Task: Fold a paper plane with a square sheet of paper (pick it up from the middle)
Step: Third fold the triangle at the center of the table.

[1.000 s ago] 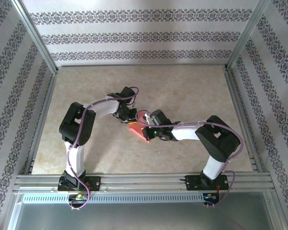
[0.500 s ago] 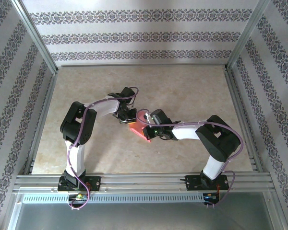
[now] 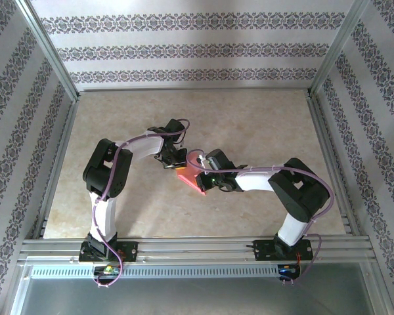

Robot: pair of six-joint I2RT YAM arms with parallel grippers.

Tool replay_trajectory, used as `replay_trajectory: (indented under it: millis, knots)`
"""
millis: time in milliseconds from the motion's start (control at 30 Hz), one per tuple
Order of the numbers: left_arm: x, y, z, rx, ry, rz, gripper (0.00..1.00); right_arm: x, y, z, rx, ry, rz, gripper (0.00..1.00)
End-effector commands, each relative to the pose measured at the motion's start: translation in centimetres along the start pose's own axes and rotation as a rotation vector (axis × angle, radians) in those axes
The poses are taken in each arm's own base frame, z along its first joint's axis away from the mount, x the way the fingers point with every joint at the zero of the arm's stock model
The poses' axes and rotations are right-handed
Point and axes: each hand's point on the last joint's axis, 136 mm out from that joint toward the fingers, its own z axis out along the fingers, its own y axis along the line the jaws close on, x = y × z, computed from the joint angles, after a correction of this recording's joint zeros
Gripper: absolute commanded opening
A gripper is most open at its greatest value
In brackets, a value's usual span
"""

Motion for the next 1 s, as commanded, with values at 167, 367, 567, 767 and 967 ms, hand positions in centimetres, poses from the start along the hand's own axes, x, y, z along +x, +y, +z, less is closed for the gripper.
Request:
replay_trajectory:
  millis: [167,367,567,767,967]
  knots:
    - [1.0,2.3,1.5,-0.086,0.057,-0.009,0.08,-1.4,0.0,-1.1,0.012,-0.031,-0.019,0.03]
    - [1.0,2.0,1.6,-0.072,0.061,-0.003,0.08,-1.3,-0.1,-0.7,0.016,-0.02,-0.015,0.03]
    - [1.1,1.9,1.7,-0.071,0.065,0.002,0.08,-1.2,-0.6,-0.4,0.038,-0.009,-0.012,0.03]
    - [1.2,1.9,1.7,-0.07,0.067,0.004,0.08,-1.2,-0.9,-0.2,0.056,-0.002,-0.009,0.03]
    - [1.2,1.7,1.7,-0.068,0.067,0.007,0.08,-1.1,-1.0,-0.1,0.062,0.003,-0.005,0.03]
